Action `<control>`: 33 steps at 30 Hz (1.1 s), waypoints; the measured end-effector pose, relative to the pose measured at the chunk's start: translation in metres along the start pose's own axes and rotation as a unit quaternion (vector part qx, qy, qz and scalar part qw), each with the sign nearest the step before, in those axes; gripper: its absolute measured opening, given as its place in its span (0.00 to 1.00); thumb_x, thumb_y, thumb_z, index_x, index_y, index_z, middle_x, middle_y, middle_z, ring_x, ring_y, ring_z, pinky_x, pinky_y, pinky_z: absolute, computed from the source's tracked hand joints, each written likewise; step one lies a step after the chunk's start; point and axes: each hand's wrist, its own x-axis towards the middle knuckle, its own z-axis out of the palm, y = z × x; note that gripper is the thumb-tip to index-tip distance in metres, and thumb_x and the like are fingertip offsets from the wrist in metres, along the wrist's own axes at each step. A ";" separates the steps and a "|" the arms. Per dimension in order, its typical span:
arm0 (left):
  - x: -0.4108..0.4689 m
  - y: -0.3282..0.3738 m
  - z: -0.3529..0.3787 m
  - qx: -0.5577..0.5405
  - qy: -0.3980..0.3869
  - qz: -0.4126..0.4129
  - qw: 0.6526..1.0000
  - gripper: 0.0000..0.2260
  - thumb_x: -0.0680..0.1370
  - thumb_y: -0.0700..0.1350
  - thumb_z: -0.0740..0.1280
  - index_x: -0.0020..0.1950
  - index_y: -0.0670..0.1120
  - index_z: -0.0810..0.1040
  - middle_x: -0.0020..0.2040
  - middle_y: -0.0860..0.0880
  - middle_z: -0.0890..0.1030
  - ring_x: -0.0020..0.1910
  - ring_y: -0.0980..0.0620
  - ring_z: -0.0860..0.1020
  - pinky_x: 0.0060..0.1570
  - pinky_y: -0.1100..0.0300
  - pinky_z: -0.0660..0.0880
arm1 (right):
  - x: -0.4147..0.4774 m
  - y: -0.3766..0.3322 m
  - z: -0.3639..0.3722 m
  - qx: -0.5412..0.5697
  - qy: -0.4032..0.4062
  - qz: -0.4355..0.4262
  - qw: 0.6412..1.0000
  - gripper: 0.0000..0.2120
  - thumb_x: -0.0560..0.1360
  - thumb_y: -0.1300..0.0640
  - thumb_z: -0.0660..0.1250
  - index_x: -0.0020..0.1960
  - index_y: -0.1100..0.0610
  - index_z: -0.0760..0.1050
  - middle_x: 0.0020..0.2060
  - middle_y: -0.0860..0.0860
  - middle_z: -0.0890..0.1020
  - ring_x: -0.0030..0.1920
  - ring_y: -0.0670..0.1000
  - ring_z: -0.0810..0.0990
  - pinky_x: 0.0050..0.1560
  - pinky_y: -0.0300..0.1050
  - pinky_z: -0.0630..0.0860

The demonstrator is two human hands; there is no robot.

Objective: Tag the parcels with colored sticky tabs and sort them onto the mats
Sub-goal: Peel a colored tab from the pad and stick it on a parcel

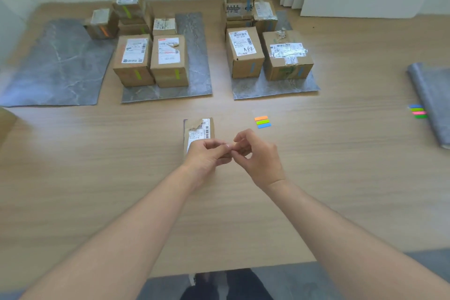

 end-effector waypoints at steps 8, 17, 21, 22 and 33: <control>-0.035 -0.054 -0.042 0.066 0.065 0.027 0.995 0.05 0.80 0.35 0.67 0.46 0.34 0.80 0.39 0.41 0.82 0.35 0.49 0.81 0.39 0.59 0.81 | -0.037 -0.018 0.023 -0.036 0.007 -0.015 0.999 0.10 0.71 0.61 0.79 0.48 0.58 0.80 0.41 0.48 0.83 0.40 0.45 0.82 0.45 0.35 0.79; -0.009 -0.099 -0.057 0.063 0.164 0.037 0.984 0.05 0.78 0.36 0.69 0.43 0.40 0.82 0.37 0.42 0.84 0.36 0.48 0.82 0.46 0.53 0.82 | 0.001 -0.006 0.068 -0.217 -0.175 -0.044 0.959 0.31 0.73 0.75 0.59 0.72 0.56 0.74 0.74 0.52 0.73 0.72 0.55 0.72 0.64 0.53 0.76; 0.007 -0.105 -0.059 0.062 0.204 0.034 0.976 0.05 0.76 0.41 0.71 0.40 0.46 0.83 0.36 0.46 0.85 0.37 0.47 0.83 0.47 0.52 0.81 | 0.015 0.004 0.083 -0.248 -0.187 -0.055 0.949 0.24 0.71 0.72 0.66 0.65 0.59 0.81 0.66 0.53 0.79 0.65 0.60 0.75 0.55 0.59 0.79; 0.010 -0.105 -0.059 0.059 0.208 0.037 0.976 0.05 0.76 0.42 0.72 0.40 0.47 0.83 0.35 0.46 0.85 0.37 0.47 0.83 0.47 0.52 0.81 | 0.016 0.007 0.084 -0.239 -0.174 -0.064 0.953 0.21 0.69 0.71 0.69 0.61 0.60 0.82 0.62 0.54 0.81 0.61 0.62 0.77 0.50 0.60 0.80; 0.020 -0.107 -0.067 0.040 0.191 0.026 0.980 0.07 0.75 0.44 0.72 0.36 0.46 0.84 0.33 0.48 0.84 0.34 0.48 0.81 0.50 0.48 0.81 | 0.020 0.016 0.109 -0.289 -0.059 -0.103 0.950 0.14 0.59 0.63 0.81 0.37 0.60 0.76 0.36 0.51 0.78 0.40 0.57 0.74 0.25 0.46 0.71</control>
